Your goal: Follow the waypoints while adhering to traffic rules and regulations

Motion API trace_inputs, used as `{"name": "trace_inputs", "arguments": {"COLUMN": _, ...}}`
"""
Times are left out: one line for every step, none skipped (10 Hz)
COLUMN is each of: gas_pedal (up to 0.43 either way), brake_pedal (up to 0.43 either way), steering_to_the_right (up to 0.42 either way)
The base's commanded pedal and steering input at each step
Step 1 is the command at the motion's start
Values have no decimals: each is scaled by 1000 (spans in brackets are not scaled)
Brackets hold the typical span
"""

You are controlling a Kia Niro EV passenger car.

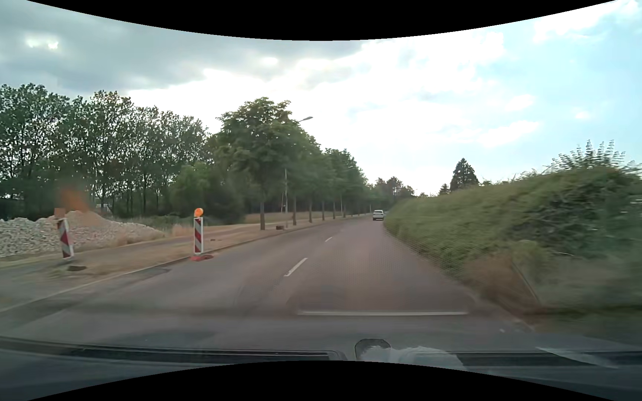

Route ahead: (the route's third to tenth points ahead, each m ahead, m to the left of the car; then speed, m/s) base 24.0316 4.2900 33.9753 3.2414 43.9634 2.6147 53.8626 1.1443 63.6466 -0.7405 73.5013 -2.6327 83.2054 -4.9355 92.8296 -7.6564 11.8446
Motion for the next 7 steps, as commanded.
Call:
{"name": "trace_inputs", "arguments": {"gas_pedal": 67, "brake_pedal": 0, "steering_to_the_right": 16}}
{"name": "trace_inputs", "arguments": {"gas_pedal": 67, "brake_pedal": 0, "steering_to_the_right": 16}}
{"name": "trace_inputs", "arguments": {"gas_pedal": 67, "brake_pedal": 0, "steering_to_the_right": 15}}
{"name": "trace_inputs", "arguments": {"gas_pedal": 67, "brake_pedal": 0, "steering_to_the_right": 15}}
{"name": "trace_inputs", "arguments": {"gas_pedal": 79, "brake_pedal": 0, "steering_to_the_right": 15}}
{"name": "trace_inputs", "arguments": {"gas_pedal": 79, "brake_pedal": 0, "steering_to_the_right": 15}}
{"name": "trace_inputs", "arguments": {"gas_pedal": 79, "brake_pedal": 0, "steering_to_the_right": 15}}
